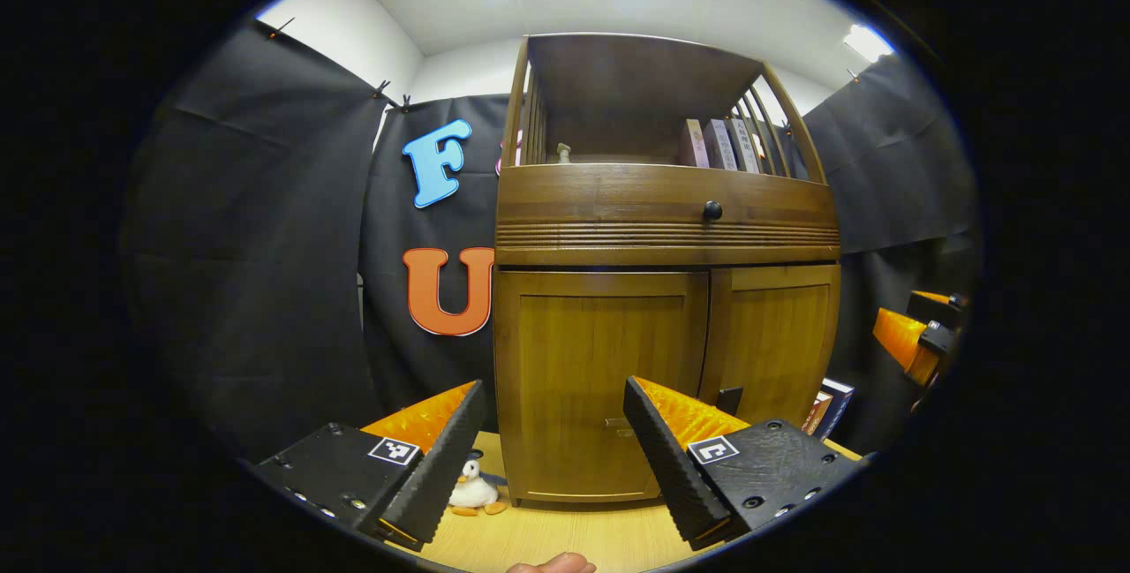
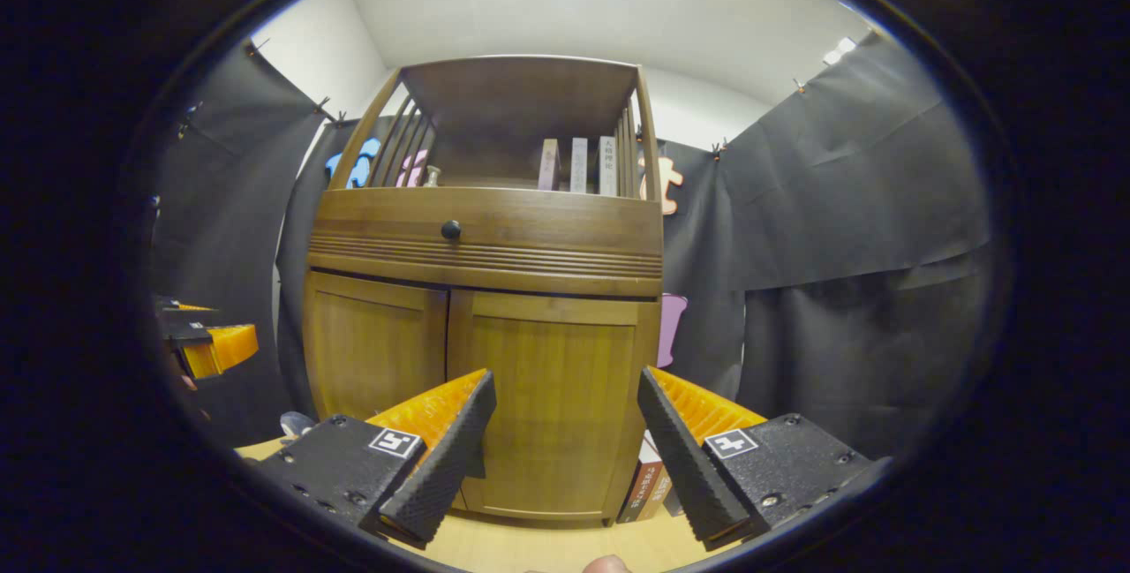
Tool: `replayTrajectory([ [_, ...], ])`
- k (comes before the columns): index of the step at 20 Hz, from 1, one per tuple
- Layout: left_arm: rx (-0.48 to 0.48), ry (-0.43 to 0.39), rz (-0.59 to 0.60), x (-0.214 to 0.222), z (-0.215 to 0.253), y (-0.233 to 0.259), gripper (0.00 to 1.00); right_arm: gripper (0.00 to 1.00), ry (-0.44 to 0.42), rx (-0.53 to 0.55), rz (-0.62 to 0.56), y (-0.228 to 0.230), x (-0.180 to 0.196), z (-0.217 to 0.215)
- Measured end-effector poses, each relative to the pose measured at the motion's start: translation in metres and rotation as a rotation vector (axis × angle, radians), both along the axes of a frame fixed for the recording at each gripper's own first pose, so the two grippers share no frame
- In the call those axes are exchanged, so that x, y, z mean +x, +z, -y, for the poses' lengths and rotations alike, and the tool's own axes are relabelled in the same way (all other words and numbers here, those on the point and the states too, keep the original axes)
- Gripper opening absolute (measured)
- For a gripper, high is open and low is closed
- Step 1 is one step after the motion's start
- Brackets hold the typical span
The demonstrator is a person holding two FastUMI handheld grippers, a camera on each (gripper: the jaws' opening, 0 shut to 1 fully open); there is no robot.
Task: Open the right door of the double-door shoe cabinet with the right hand, and open the left door with the left hand.
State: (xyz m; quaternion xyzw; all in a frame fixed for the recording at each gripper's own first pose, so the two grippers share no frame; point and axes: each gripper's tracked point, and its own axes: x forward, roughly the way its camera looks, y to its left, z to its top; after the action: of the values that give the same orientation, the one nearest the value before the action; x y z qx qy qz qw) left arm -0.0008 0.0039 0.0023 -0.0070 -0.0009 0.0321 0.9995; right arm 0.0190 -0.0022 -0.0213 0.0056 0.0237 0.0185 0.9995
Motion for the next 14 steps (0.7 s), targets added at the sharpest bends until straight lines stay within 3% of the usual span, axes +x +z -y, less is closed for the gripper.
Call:
replayTrajectory([
  [5,-0.021,0.026,-0.014,0.004,-0.016,-0.003,0.95,1.0,0.052,-0.004,-0.023,-0.013,0.016,-0.025],
  [14,0.046,0.07,-0.011,0.0,-0.038,-0.01,0.95,1.0,0.139,0.066,-0.183,-0.1,0.072,-0.08],
])
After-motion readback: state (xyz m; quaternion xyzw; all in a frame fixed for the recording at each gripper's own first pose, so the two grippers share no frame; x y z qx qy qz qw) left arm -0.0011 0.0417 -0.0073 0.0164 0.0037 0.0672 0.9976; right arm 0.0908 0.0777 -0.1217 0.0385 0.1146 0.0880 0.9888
